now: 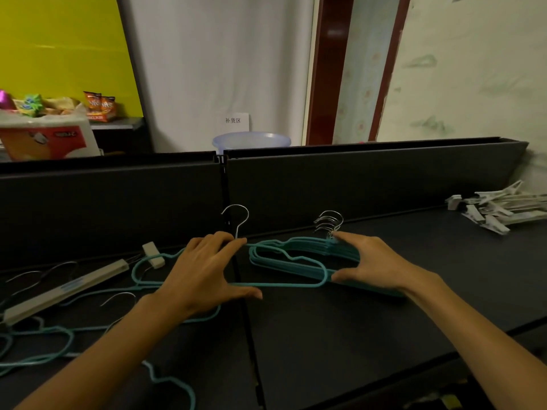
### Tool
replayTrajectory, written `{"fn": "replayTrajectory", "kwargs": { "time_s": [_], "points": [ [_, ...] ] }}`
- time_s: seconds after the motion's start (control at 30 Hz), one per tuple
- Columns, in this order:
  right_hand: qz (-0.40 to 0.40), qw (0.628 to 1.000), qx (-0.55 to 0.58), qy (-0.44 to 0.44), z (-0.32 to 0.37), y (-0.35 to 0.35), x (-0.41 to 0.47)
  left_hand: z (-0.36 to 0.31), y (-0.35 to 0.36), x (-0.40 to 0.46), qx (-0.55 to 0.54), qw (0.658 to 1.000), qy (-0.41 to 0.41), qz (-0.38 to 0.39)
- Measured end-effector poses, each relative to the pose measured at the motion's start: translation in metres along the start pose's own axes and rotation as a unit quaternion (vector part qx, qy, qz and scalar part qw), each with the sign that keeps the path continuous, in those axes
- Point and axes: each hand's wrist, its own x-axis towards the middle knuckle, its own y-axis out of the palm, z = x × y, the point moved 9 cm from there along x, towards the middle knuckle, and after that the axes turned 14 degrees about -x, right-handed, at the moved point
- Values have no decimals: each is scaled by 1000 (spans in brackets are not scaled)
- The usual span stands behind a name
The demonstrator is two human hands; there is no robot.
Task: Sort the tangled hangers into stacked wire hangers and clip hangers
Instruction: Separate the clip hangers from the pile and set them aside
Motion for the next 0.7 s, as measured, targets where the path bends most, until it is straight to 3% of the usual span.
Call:
{"fn": "replayTrajectory", "kwargs": {
  "time_s": [0.47, 0.7],
  "points": [
    [2, 1000, -9, -2, 2, 10, 10, 6, 3, 8, -11, 1000, 10, 4],
    [-17, 1000, -16, 9, -13, -14, -15, -33, 17, 35, -29, 998, 60, 23]
  ]
}}
